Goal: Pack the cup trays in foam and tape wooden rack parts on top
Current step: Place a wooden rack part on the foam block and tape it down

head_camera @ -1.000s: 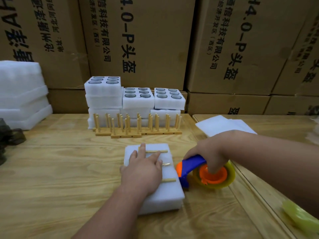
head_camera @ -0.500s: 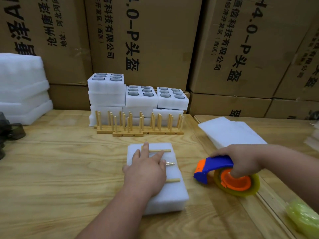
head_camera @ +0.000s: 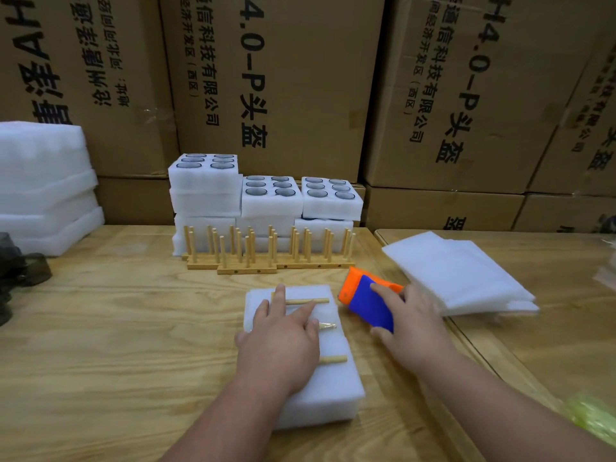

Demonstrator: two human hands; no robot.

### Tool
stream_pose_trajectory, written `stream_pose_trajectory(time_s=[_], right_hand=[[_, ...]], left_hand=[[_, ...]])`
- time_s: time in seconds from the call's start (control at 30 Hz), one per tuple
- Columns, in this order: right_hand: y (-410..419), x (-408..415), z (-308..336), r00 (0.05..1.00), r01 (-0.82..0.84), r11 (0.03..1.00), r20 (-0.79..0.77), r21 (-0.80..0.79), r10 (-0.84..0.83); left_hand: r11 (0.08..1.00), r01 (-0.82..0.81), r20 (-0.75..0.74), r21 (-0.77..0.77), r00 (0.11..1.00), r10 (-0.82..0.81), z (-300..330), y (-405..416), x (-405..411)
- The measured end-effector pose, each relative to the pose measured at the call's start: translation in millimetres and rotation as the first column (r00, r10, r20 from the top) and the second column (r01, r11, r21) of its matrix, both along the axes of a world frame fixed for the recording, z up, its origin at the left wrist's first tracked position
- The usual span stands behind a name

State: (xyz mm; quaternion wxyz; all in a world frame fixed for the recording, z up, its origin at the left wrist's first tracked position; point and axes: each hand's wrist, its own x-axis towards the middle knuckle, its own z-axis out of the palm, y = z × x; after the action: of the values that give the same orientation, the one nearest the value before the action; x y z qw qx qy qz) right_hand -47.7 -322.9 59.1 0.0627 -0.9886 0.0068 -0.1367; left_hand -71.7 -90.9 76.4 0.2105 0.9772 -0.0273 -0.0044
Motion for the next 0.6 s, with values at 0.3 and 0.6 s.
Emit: stream_pose_trajectory(time_s=[0.3,0.6], right_hand=[[58,-11,-18,0.946,-0.289,0.46,0.323,0.84,0.003],[75,-26,-29,0.98,-0.095,0.185,0.059,0.978,0.188]], left_hand=[[1.0,0.002,0.011,-0.006,1.0,-0.002,-1,0,3],[0.951,-0.089,0.022,-0.296,0.995,0.1,2,10,1]])
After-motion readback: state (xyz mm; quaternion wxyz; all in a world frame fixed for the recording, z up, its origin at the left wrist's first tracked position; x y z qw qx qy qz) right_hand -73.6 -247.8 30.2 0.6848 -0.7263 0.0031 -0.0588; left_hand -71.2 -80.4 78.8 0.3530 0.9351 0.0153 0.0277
